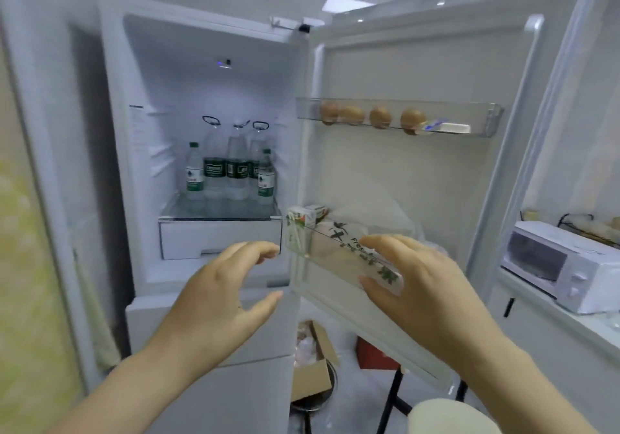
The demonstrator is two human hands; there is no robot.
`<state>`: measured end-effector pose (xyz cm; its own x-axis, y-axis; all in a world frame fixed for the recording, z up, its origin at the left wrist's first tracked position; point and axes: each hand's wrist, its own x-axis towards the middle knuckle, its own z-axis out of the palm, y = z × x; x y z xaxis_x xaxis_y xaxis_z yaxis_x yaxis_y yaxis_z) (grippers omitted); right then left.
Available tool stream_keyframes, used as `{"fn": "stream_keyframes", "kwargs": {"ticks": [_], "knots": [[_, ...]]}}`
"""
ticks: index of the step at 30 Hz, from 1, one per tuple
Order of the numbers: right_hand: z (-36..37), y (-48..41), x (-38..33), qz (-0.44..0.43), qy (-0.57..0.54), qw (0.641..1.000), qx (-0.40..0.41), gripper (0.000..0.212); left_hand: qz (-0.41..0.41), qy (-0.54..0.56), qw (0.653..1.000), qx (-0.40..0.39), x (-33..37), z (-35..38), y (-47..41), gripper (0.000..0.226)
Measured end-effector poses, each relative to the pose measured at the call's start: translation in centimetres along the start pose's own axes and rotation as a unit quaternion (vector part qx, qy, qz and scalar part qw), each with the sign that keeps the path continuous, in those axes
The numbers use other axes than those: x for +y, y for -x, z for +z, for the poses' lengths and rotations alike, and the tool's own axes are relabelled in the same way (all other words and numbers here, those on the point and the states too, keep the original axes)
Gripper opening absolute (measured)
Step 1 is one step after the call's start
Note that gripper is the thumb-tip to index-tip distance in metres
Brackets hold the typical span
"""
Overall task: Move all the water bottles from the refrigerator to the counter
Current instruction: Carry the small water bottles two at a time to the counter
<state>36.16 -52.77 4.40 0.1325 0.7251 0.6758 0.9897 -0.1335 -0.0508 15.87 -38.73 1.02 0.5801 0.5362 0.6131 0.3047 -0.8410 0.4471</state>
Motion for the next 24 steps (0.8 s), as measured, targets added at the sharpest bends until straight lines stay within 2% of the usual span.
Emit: {"fn": "stream_keyframes", "kwargs": {"ticks": [8,13,24], "knots": [[7.4,-9.2,-4.8,-0.026,-0.032,0.999,0.012,0.041,-0.024,-0.017,0.998,0.048,-9.9,-4.1,-3.7,0.046],[12.2,-14.1,-6.8,-0.014,-0.027,1.0,0.005,0.042,-0.026,-0.021,0.999,0.042,-15.8,-5.7,-6.5,0.046],[20.5,-22.9,-6.3,0.006,-0.047,0.999,-0.023,0.043,-0.042,-0.015,0.998,0.045,-24.5,-4.4,-13.1,0.045]]}}
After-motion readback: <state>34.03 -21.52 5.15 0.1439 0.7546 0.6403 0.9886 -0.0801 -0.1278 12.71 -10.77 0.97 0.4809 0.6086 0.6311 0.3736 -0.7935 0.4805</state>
